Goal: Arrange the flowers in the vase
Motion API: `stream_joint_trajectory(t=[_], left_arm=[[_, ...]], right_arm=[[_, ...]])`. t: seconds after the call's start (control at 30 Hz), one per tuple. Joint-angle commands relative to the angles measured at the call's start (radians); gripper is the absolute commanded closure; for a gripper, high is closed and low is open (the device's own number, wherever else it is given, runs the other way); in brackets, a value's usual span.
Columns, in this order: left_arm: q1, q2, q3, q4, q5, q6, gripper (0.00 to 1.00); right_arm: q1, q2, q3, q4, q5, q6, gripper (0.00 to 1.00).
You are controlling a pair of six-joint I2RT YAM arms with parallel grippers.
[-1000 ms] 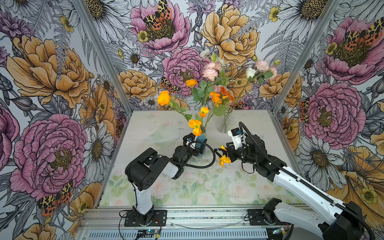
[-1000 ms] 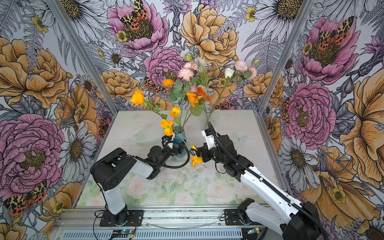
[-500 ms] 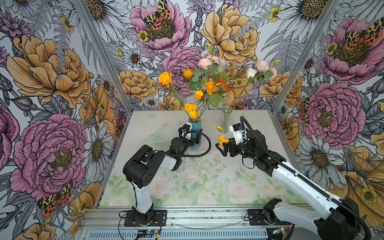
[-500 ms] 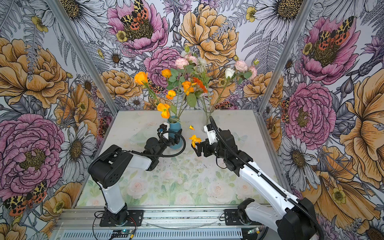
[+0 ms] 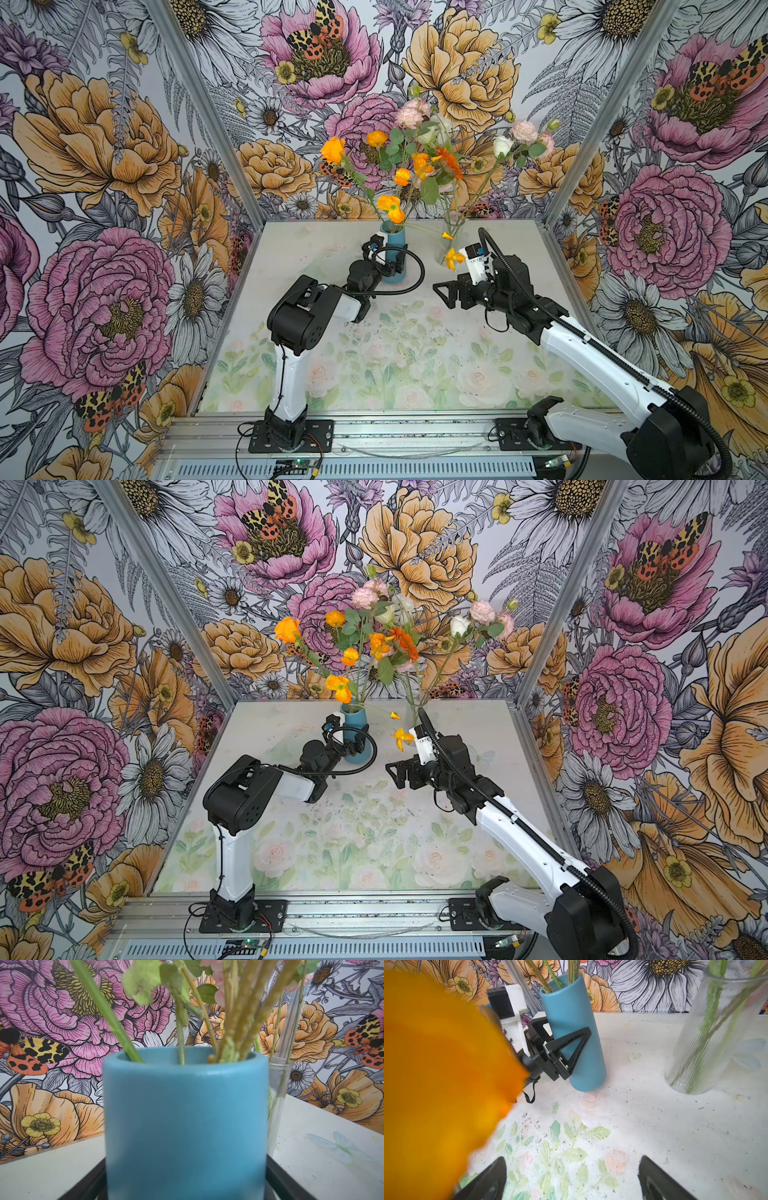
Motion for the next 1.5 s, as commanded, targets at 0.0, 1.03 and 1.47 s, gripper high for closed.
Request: stream_joint_trajectory(t=[0.0,1.03,1.47], left_arm=[[0.03,-0.022,0.101,0.221,0.036,-0.036,0.59],[0.082,0.273,0.44,0.215,0.168,-0.052,0.6],[0.068,0.237,0.384,0.172,0.184,0.036,0.6]], right_arm=[[-0.017,0.022,0.047,0.013,-0.019,-0.027,0.01],[-0.073,0.237,0.174,0.04,-0.081,-0.079,0.01],[-0.077,0.23,0.156,0.047,-0.083,-0.073,0.01]])
